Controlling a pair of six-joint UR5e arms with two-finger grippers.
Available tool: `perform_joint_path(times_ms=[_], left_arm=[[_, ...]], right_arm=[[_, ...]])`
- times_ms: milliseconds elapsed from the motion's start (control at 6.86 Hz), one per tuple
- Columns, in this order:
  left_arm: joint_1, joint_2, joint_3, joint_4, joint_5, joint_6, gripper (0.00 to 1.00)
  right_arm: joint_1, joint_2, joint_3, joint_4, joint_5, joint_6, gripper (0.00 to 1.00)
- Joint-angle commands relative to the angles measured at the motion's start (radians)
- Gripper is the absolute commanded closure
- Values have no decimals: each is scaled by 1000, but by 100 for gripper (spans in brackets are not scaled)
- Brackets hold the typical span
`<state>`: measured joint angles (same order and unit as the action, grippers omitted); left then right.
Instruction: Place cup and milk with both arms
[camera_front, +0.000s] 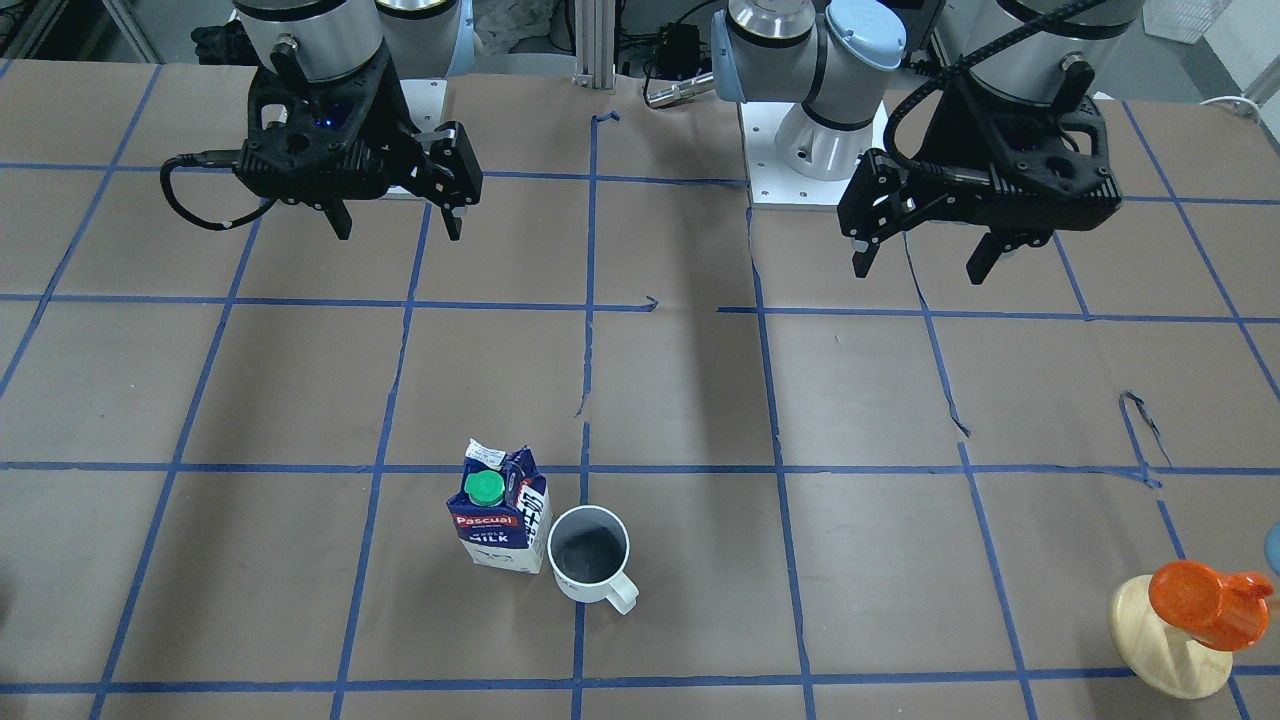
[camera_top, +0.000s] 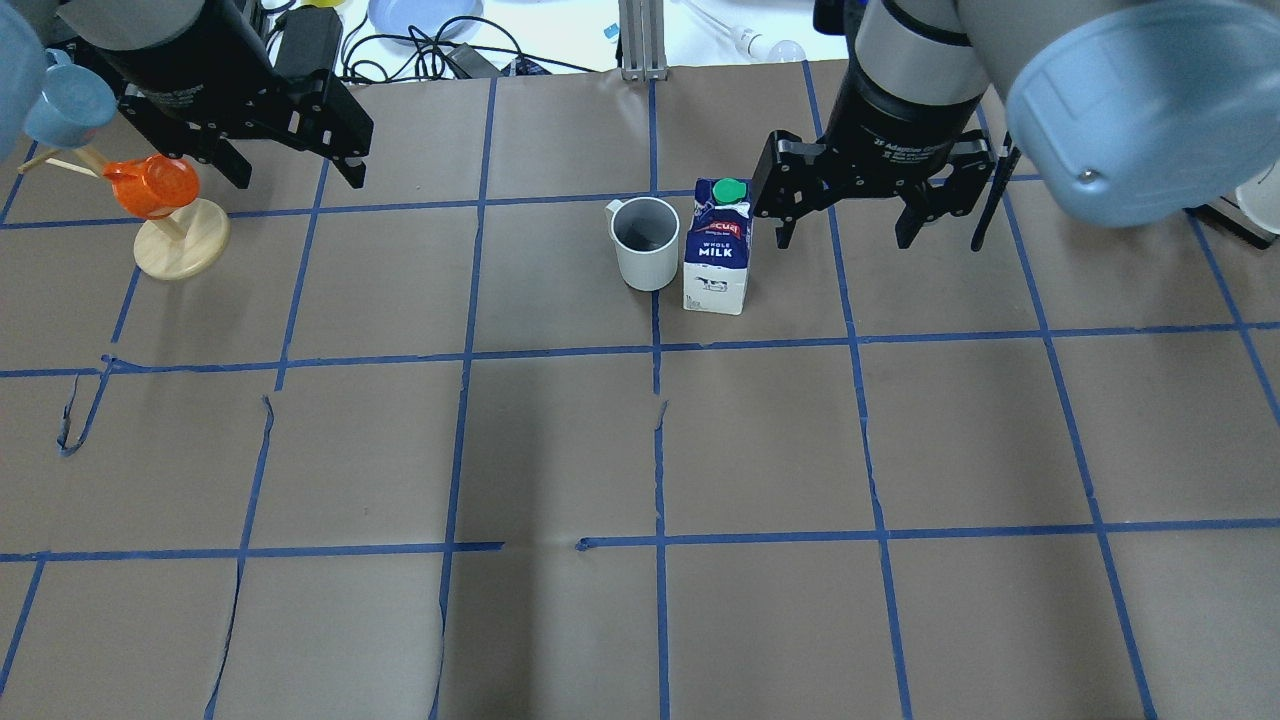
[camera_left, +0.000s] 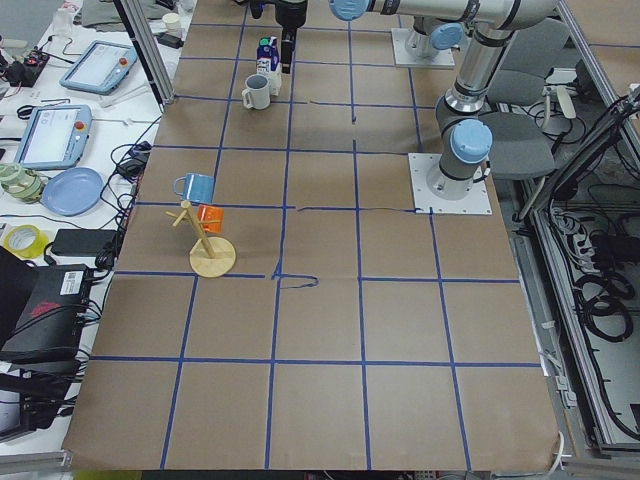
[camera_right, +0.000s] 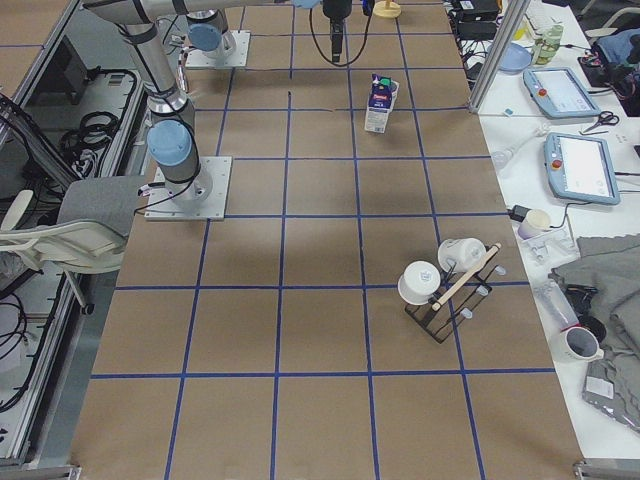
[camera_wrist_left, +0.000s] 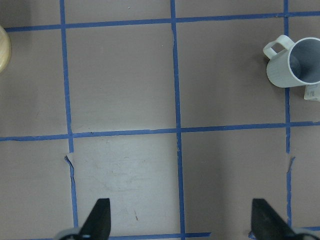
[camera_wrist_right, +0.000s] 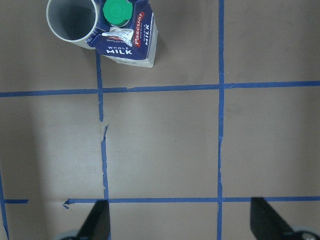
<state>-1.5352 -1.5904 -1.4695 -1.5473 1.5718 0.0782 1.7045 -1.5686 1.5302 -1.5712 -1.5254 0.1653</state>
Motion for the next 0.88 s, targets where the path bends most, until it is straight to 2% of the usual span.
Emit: perform_joint_path(times_ms=[0, 729], left_arm=[[-3, 6, 0, -10, 1, 0, 0], [-2, 12, 0, -31, 2, 0, 0]], right_arm=[[-62, -8, -31, 16, -1, -32, 0], [-62, -10, -33, 16, -22, -95, 0]])
